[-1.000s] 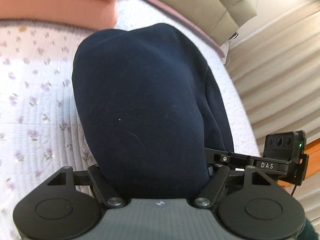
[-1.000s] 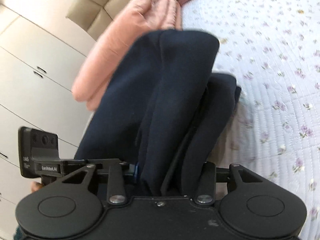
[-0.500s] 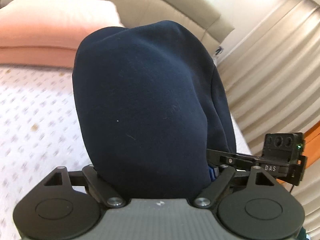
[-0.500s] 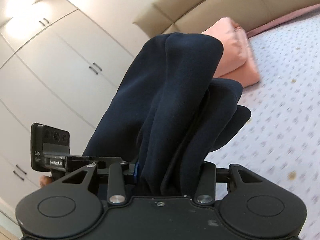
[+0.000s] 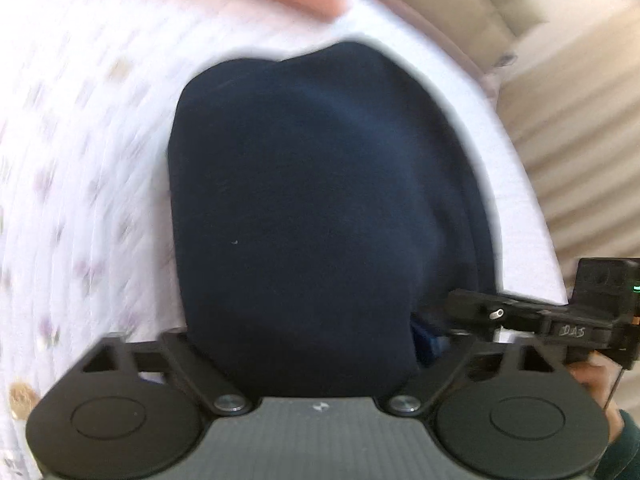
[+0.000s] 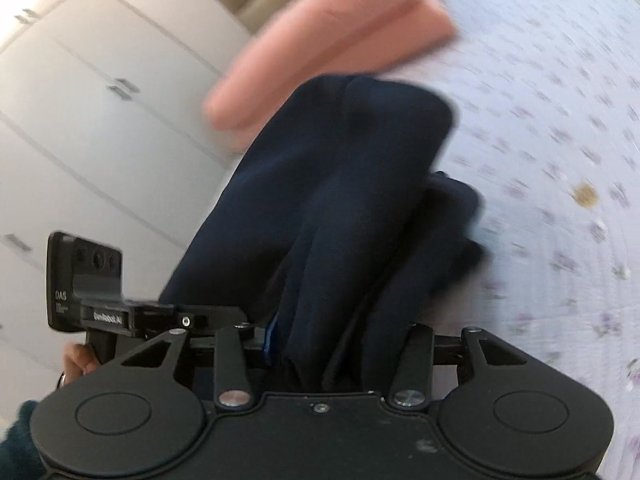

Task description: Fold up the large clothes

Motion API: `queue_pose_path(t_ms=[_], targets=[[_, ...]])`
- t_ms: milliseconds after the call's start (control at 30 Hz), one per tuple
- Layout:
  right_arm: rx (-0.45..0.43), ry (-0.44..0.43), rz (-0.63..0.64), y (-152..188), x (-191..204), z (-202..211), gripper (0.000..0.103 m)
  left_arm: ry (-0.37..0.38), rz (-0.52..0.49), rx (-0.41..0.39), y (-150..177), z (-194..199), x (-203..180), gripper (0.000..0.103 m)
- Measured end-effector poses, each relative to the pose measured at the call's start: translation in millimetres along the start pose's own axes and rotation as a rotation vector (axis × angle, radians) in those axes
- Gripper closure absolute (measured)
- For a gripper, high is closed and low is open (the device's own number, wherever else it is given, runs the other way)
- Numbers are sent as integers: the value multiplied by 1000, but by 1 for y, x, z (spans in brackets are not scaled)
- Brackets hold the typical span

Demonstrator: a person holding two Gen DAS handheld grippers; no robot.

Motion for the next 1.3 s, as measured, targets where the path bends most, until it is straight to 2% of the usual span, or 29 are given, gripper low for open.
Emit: queue_pose_path(t_ms=[33, 67, 167, 267, 333, 367, 433, 500, 567, 633, 700, 767, 833, 1000, 1133, 1300], targets=[[-5, 1, 14, 0, -8, -4, 28, 25, -40, -54, 7, 6, 0, 3], [-22, 13, 21, 3, -15, -3, 17, 17, -76, -80, 15, 12, 1, 2], [-7, 18, 21, 12, -25, 6, 15, 0, -75, -101, 37, 24, 7, 0], [-11, 98, 18, 16, -28, 23, 11, 22, -8, -90, 41, 31, 21, 0], [-23, 229, 14, 27, -44, 39, 1, -37, 11, -91, 44, 39, 16, 0], [-24, 336, -3, 30, -47, 52, 3, -87, 23, -102, 54, 43, 13, 0], [-12, 493, -35, 41, -51, 70, 4, -208, 49, -126, 59, 61, 1, 0], [-46, 483, -63, 53, -41, 92, 4, -309, 67, -147, 69, 80, -8, 0], [-130, 434, -110, 63, -18, 120, 2, -381, 74, -182, 78, 98, -27, 1], [-187, 417, -114, 63, 11, 140, 1, -418, 71, -216, 95, 114, -48, 1], [-213, 424, -74, 68, 49, 154, 0, -424, 73, -249, 114, 129, -64, 1], [-226, 450, -27, 70, 88, 157, 0, -455, 84, -272, 134, 140, -82, 1], [-223, 473, 33, 86, 118, 158, 0, -507, 92, -298, 154, 147, -95, 0], [-185, 571, 107, 122, 157, 136, 0, -685, 79, -295, 189, 147, -123, 0], [-217, 597, 85, 148, 163, 123, 0, -667, 77, -288, 212, 141, -137, 0], [-172, 611, 89, 170, 166, 103, 0, -666, 77, -250, 225, 118, -140, 0]])
Point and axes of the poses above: each gripper's, at about its wrist camera, not at the fingertips, and z roughly against the way its jaws point, x to its left, y to its underside, the point moved 7 cm from there along -z, roughly the way its jaws point, and after that the axes turned 15 degrees about x, right-handed, at the moved point
